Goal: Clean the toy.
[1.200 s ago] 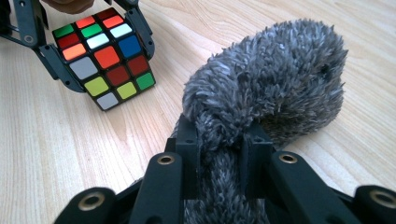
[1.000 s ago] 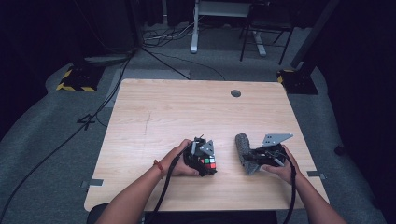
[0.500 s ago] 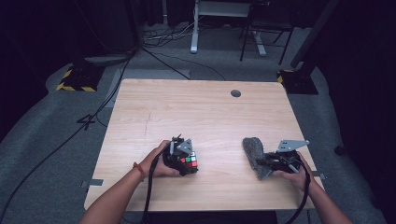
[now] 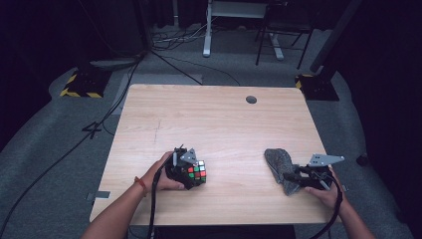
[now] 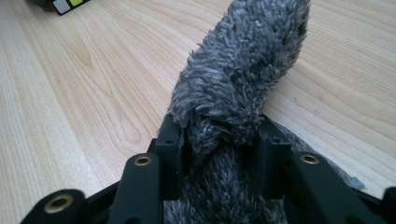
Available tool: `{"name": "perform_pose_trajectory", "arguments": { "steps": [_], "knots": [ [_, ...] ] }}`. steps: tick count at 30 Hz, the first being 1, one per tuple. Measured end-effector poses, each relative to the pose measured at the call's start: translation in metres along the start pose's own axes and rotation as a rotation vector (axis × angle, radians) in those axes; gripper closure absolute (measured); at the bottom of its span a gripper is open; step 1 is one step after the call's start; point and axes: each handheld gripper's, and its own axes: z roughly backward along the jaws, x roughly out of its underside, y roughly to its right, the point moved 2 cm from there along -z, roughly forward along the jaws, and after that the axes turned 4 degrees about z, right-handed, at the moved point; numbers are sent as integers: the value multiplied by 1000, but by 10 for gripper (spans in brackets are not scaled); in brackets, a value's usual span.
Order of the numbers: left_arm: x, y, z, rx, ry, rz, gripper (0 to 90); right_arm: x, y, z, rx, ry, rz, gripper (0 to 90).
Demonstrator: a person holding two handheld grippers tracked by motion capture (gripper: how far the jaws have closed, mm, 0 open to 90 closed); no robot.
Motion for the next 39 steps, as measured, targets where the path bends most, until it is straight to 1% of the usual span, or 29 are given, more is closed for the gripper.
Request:
{"name": "perform_pose_trajectory", "arguments": {
  "steps": [3,5,6,8,9,11,13,15,16,18,21,23,26,27,28,30,31,32,34,35,37,38,39],
  "knots": [
    [1,1,6,-11,25,2,161,-2,-1,-2,7,-11,3,495],
    [1,3,9,-17,32,-1,160,-4,-1,-3,34,-25,8,427],
    [2,4,11,-26,37,-7,159,-5,-2,-3,42,-31,14,409],
    [3,5,16,-42,49,-7,160,-6,-2,-1,59,-30,10,367],
    [3,5,18,-49,55,-5,160,-7,-2,0,71,-29,14,326],
    [4,6,25,-65,66,-7,159,-9,-3,3,103,-28,19,303],
    [5,8,30,-77,83,-9,162,-12,-4,7,116,-13,19,291],
    [7,9,34,-88,91,-8,160,-14,-4,11,135,-9,25,275],
    [8,9,37,-96,92,-12,162,-14,-4,12,136,-5,23,275],
    [11,10,41,-104,95,-4,162,-16,-4,15,161,-8,22,264],
    [16,10,50,-129,106,-4,161,-17,-3,22,171,5,19,266],
    [21,10,56,-148,114,0,159,-19,-4,27,185,15,23,266],
    [29,8,63,-189,118,11,160,-19,-3,33,211,4,31,265],
    [32,8,65,-205,110,14,160,-19,-3,35,225,0,38,265],
    [35,6,67,-222,106,17,160,-19,-2,37,231,2,34,266],
    [42,5,72,-235,107,25,160,-16,-2,41,241,-5,34,271],
    [45,3,74,-254,99,28,160,-14,-1,42,254,-13,39,271],
    [48,2,76,-263,94,33,160,-12,-1,44,260,-21,40,271],
    [53,0,79,-270,94,47,162,-7,0,47,268,-30,35,270],
    [56,-1,80,-284,87,53,162,-5,0,48,275,-33,35,269],
    [61,-3,82,-296,85,63,163,2,2,50,291,-55,42,265],
    [64,-4,82,-314,78,66,164,4,3,51,295,-61,43,259],
    [67,-5,82,-323,75,65,165,8,3,51,290,-58,27,259]
  ]
}}
